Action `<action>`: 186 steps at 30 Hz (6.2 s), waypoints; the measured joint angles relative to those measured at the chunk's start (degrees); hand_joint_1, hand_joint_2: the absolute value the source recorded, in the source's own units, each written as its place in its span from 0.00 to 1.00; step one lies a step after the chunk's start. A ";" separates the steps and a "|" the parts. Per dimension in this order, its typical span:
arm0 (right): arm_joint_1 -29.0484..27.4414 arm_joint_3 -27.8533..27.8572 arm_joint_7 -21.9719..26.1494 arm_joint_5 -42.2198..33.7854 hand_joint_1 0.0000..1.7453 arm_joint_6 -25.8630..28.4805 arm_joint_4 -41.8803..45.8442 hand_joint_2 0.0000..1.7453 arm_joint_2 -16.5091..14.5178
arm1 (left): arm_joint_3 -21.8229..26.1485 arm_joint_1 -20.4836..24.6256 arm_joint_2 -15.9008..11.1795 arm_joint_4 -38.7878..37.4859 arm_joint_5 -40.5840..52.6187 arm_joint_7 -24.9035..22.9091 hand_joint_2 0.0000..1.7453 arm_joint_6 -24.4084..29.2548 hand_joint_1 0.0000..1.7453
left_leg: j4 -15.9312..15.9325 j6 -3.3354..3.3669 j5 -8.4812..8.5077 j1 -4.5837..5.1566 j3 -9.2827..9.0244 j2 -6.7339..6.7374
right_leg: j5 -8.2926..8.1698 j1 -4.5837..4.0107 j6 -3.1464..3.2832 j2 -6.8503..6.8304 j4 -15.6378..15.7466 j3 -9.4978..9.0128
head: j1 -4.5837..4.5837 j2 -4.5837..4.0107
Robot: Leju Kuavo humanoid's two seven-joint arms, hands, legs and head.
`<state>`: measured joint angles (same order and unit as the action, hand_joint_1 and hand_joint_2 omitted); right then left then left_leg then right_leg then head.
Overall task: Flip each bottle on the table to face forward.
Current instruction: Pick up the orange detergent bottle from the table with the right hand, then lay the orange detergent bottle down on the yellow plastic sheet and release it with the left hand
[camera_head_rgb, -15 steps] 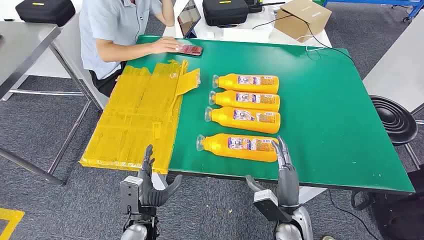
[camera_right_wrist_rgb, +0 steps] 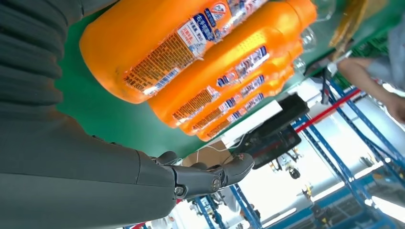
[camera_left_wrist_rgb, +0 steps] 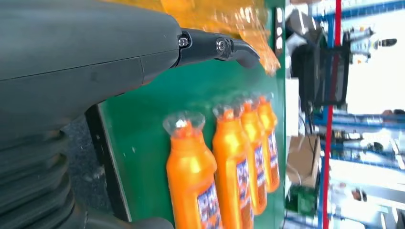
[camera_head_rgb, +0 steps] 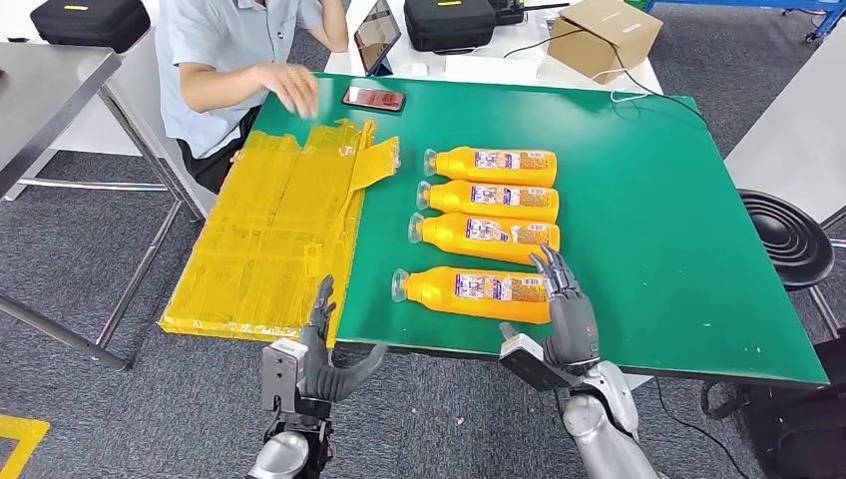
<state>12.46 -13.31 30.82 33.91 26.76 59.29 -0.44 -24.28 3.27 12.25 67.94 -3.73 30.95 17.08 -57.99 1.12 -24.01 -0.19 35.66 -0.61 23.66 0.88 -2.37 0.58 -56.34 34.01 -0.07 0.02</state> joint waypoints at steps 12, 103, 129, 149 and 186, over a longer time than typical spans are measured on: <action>7.64 -1.68 -4.65 4.81 0.00 1.09 -14.17 1.00 -0.01 | -2.68 2.94 0.12 -3.27 -0.71 0.03 1.00 -0.71 0.00 | 0.00 0.01 0.01 0.01 0.00 -0.01 | 0.00 0.02 0.00 0.00 0.00 -0.01 | 0.01 0.00; -0.39 -2.97 -1.79 -16.45 1.00 -14.28 -2.63 1.00 -3.85 | -1.37 -0.92 -0.54 2.64 -10.62 -2.29 1.00 -9.72 0.00 | 0.01 -0.03 -0.05 0.01 -0.07 0.03 | 0.02 0.00 0.01 0.02 0.01 -0.07 | 0.01 0.00; -5.12 -21.39 0.38 -15.92 1.00 -15.39 6.34 1.00 -8.11 | -1.27 -4.08 -2.33 11.19 -20.82 -7.00 1.00 -18.80 0.00 | 0.02 -0.05 -0.05 -0.06 -0.02 0.04 | 0.03 -0.05 0.03 0.02 0.01 0.00 | 0.02 0.00; -2.74 -25.10 0.45 -17.04 1.00 -16.56 0.99 1.00 -8.90 | 0.13 -6.91 -3.71 18.19 -22.20 -5.30 1.00 -24.69 0.57 | 0.02 -0.05 -0.05 -0.06 -0.02 0.04 | 0.03 -0.05 0.03 0.02 0.02 0.02 | 0.01 0.00; -5.86 -24.86 3.69 -19.71 0.00 -7.70 2.15 0.00 -8.72 | 5.78 8.08 -8.59 3.86 5.25 -6.61 1.00 8.14 1.00 | 0.02 -0.05 -0.03 -0.07 -0.02 0.04 | 0.02 -0.06 0.03 0.02 -0.01 0.02 | 0.02 0.00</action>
<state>6.61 -38.17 34.52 14.19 19.05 61.45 -9.16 -18.50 11.35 3.66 71.80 1.52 24.34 25.21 -57.98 1.07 -24.04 -0.26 35.63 -0.57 23.69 0.82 -2.34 0.60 -56.35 34.02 -0.05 0.02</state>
